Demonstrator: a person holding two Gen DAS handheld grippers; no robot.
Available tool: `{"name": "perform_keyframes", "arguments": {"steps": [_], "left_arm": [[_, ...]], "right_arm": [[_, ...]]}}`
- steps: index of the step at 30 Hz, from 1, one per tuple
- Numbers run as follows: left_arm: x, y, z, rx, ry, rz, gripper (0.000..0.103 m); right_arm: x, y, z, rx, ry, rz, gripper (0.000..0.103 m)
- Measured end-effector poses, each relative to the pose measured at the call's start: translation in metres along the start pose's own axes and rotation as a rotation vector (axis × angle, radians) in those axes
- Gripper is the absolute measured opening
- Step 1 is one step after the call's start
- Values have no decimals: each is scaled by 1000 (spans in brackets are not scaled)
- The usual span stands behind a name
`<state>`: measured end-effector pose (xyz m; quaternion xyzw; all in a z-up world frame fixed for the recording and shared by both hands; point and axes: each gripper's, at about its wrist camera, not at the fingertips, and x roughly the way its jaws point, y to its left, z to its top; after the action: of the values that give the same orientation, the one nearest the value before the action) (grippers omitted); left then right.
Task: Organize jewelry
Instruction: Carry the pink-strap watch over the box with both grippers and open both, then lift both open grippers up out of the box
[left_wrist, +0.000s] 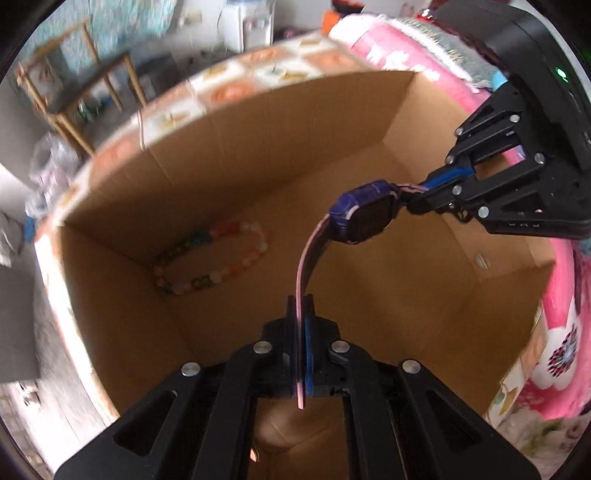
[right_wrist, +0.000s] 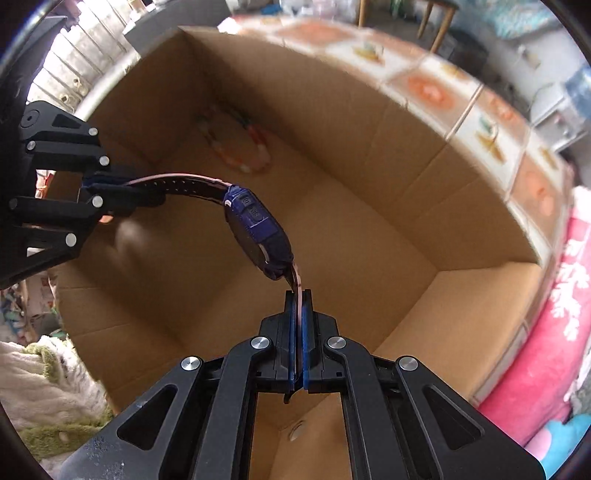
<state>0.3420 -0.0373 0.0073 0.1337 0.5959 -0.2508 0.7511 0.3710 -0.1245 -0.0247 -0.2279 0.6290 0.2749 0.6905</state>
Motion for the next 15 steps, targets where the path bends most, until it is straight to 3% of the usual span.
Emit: {"name": "perform_keyframes", "arguments": {"steps": [2,3,6,12,15], "left_arm": [[11,10,8,-39,49,-11,6],[14,14,10,-56,64,-5,6],[14,22,13,-75,52,6,19],[-16,25,7,-84,-79,19,22],[-45,23,-1,-76,-176,44,29]], "right_arm": [[5,-3,4,6,23,-25,14],[6,-4,5,7,21,-51,14],[1,-4,4,-7,-5,-104,14],[-21,-2,-6,32,-88,-111,16],[-31,7,-12,47,-131,-71,25]]}}
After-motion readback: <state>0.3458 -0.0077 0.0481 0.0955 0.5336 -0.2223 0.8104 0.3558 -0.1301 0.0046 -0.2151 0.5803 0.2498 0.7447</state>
